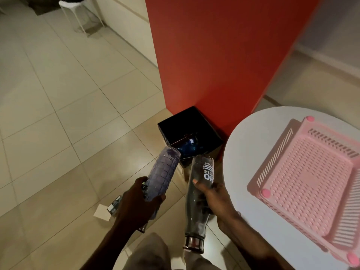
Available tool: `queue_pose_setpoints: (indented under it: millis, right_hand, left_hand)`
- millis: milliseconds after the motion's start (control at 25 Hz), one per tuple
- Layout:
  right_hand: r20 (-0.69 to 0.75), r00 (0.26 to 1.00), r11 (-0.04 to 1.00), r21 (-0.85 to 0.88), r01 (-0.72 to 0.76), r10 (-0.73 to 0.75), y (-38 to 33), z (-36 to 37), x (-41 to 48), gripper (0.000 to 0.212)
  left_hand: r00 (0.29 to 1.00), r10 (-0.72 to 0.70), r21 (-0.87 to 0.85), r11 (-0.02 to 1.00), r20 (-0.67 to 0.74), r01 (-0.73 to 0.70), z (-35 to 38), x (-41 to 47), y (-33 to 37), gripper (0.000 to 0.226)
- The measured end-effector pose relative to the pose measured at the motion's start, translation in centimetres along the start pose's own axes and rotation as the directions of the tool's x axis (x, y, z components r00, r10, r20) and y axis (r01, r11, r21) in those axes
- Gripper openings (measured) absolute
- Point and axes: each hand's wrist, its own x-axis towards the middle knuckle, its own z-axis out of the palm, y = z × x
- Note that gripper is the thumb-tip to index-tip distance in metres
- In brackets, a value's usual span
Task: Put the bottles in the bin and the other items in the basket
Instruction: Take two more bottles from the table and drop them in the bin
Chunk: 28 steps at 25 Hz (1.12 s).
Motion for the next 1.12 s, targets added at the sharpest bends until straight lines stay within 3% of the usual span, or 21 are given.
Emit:
queue_pose_setpoints:
  millis: [160,280,640,960,1120]
  right_hand:
    - [0.003,1.000,0.996,0.093,-0.014,0.014,-2.1,-0.3,4.1,0.043]
    - [-0.023,0.996,0.989,0.116,-0.086,0.089,-3.2,0.7,7.4,0.035]
    - [-0.145,0.913,0.902,0.274,-0.334,0.382,-5.6,5.1,19.1,0.049]
    - [-0.200,0.865,0.859,0.347,-0.377,0.461,-6.1,7.6,30.9,0.061]
    - [-0.204,0.856,0.837,0.405,-0.367,0.475,-5.6,7.8,36.4,0.068]
  left_hand:
    - [1.000,0.002,0.082,0.997,0.019,-0.003,0.7,5.6,1.5,0.084]
    - [0.993,-0.004,0.114,0.993,0.117,-0.009,1.4,11.0,1.7,0.084]
    - [0.929,-0.024,0.205,0.977,0.369,-0.056,4.0,28.6,1.5,0.081]
    - [0.915,0.040,0.257,0.954,0.402,-0.155,7.8,42.7,3.4,0.057]
    - [0.916,0.009,0.236,0.965,0.401,-0.112,10.2,47.4,4.1,0.060]
